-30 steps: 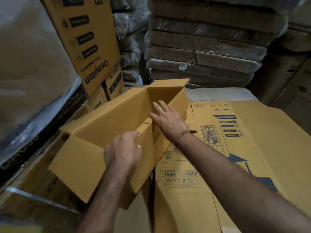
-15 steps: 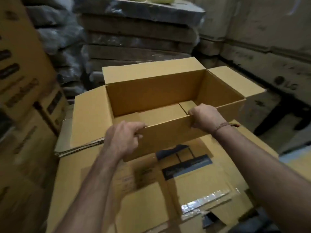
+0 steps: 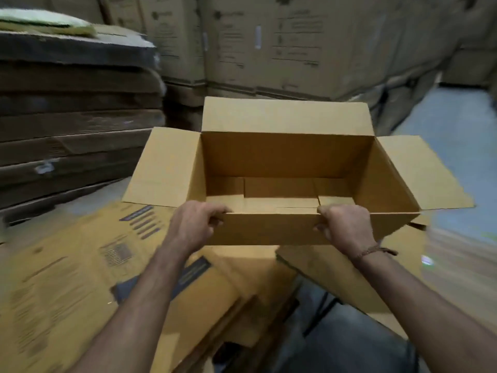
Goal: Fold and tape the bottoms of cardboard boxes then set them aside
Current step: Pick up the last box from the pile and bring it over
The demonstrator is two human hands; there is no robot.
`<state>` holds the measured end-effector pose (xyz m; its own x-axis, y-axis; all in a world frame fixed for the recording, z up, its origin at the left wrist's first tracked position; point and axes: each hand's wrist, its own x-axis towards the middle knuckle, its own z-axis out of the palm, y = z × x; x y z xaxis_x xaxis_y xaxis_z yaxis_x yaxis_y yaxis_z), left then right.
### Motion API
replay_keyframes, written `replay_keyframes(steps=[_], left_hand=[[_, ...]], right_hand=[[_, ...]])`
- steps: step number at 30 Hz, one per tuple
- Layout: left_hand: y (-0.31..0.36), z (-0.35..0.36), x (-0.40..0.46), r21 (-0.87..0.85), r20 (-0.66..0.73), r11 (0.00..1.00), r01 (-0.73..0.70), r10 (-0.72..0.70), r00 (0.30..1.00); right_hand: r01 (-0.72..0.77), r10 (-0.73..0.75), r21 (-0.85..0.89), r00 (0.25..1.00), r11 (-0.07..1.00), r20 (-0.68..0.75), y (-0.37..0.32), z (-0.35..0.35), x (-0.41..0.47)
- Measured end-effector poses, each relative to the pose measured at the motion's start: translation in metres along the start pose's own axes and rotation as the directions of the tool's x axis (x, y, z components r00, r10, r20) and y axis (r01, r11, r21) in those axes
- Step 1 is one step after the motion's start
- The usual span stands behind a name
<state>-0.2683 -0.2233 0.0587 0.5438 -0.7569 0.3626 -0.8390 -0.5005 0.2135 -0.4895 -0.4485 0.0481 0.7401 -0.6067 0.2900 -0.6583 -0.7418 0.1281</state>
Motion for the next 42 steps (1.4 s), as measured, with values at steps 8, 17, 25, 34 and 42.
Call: replay_keyframes(steps=[8, 17, 25, 34, 42], left_hand=[[0.15, 0.12, 0.07, -0.137, 0.11, 0.971, -0.195, 0.211, 0.971], [0.257, 0.224, 0.126, -0.111, 0.186, 0.921, -0.374, 0.389, 0.902], [0.294, 0.297, 0.18, -0.122, 0.332, 0.907, -0.403, 0.42, 0.845], [0.295, 0.342, 0.195, -0.065, 0.386, 0.859, -0.508, 0.491, 0.781], [0.315, 0.352, 0.202, 0.091, 0.517, 0.863, -0.497, 0.385, 0.764]], right_hand=[[-0.273, 0.278, -0.061, 0.956, 0.96, 0.093, 0.173, 0.047, -0.052], [-0.42, 0.42, -0.05, 0.881, 0.906, 0.219, 0.265, 0.089, -0.089], [-0.465, 0.467, -0.087, 0.827, 0.881, 0.313, 0.315, 0.147, -0.063], [-0.548, 0.505, -0.02, 0.756, 0.836, 0.417, 0.311, 0.199, -0.068], [-0.619, 0.492, 0.243, 0.761, 0.747, 0.423, 0.381, 0.206, -0.019]])
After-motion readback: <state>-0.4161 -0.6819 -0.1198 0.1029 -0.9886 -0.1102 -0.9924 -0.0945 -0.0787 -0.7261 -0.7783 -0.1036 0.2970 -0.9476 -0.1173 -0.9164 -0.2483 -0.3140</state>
